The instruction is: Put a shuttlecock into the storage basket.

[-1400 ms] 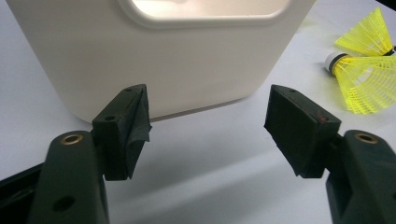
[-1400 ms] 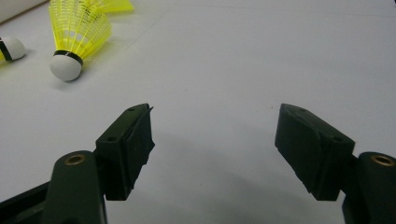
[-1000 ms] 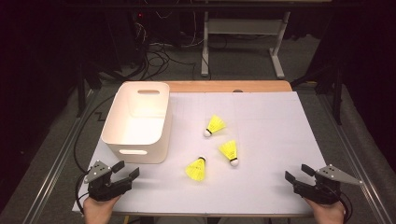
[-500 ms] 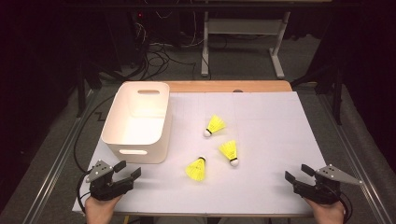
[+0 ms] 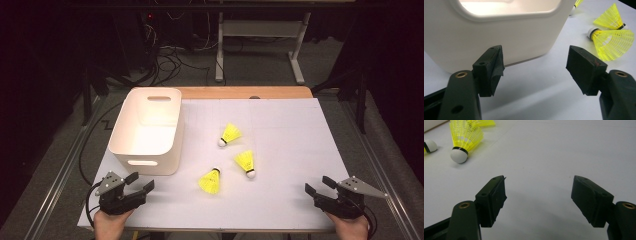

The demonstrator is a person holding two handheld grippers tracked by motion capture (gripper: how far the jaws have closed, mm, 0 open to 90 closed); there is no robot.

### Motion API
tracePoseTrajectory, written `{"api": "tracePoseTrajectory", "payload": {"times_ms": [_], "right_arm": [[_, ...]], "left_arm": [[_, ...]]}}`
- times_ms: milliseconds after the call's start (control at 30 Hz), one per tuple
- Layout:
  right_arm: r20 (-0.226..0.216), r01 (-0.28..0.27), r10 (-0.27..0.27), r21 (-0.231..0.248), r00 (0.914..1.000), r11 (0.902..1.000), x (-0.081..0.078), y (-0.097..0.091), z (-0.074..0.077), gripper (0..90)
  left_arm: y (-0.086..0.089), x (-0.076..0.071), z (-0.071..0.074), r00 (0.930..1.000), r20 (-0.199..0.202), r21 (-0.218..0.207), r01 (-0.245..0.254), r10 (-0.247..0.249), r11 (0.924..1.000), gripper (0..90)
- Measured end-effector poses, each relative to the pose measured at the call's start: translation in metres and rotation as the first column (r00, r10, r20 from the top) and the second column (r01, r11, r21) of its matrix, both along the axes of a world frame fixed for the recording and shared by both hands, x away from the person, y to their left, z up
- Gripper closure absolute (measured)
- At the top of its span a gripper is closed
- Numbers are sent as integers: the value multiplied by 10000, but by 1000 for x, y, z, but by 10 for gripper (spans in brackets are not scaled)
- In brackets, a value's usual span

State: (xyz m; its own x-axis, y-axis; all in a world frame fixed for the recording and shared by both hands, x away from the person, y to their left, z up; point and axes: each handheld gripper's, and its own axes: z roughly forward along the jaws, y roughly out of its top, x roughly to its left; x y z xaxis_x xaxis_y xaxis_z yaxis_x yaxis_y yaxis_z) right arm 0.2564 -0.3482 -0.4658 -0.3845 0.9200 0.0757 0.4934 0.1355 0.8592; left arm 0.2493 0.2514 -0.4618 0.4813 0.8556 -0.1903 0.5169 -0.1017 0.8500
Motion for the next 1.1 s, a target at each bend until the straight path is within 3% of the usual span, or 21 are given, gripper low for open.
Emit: {"api": "tracePoseTrajectory", "payload": {"times_ms": [1100], "right_arm": [[-53, -72, 71, -71, 10000, 9999, 0, 1, 0, 285]], "left_arm": [[-26, 4, 1, 9970, -6, 95, 775, -775, 9969, 310]]}}
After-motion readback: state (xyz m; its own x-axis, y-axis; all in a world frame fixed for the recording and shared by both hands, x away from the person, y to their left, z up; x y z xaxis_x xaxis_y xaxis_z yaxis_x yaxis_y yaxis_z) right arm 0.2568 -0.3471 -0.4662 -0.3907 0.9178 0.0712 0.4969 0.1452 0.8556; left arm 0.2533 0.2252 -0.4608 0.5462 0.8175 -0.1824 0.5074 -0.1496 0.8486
